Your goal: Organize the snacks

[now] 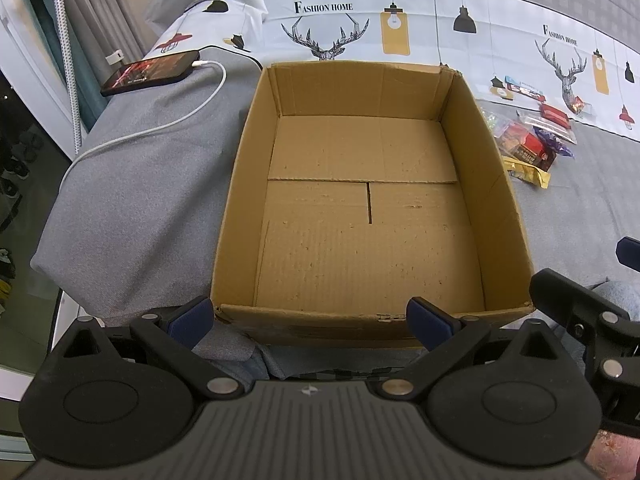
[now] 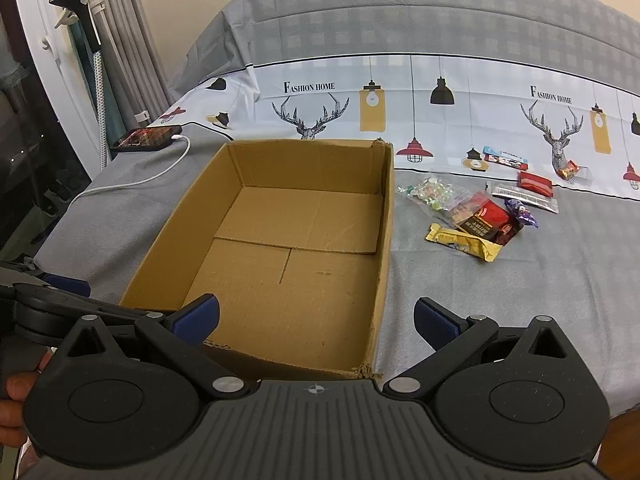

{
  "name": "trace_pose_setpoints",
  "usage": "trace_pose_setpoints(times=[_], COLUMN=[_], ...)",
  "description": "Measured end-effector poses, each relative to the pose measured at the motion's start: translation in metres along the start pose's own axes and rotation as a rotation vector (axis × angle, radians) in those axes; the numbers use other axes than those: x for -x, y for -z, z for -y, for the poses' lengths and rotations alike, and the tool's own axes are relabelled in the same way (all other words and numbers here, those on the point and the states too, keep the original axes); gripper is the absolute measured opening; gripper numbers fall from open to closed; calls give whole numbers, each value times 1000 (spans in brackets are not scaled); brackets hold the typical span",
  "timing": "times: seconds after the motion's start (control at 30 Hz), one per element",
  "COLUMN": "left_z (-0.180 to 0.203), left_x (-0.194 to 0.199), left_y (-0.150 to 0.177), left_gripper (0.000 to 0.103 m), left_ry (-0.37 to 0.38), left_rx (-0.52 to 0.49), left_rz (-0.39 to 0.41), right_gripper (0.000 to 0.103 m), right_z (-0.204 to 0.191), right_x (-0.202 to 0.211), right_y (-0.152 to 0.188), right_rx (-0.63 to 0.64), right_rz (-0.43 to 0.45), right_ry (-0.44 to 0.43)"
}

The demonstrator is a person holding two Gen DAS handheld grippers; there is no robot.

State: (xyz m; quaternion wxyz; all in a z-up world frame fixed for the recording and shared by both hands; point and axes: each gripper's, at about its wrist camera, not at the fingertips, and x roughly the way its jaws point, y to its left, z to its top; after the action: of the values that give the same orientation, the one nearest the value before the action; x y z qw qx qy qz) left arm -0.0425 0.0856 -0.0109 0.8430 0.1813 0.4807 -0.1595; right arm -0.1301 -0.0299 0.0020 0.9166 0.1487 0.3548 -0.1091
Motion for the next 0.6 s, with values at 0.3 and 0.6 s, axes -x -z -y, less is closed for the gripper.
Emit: trace_pose_setpoints(times=[0.3,0.6], left_z=[9,29], left_x=[0,-3], left_y=[-3,-10], left_gripper=[103,103], left_ry=[-13,-21], left_rx=[-20,-61], left_rz=[-7,-17], right_gripper=[103,103], right_z=[4,23], right_x=[0,-2], right_y=[2,6], right_rx=[-25,-63], right_rz=[1,11], right_ry=[-13,3])
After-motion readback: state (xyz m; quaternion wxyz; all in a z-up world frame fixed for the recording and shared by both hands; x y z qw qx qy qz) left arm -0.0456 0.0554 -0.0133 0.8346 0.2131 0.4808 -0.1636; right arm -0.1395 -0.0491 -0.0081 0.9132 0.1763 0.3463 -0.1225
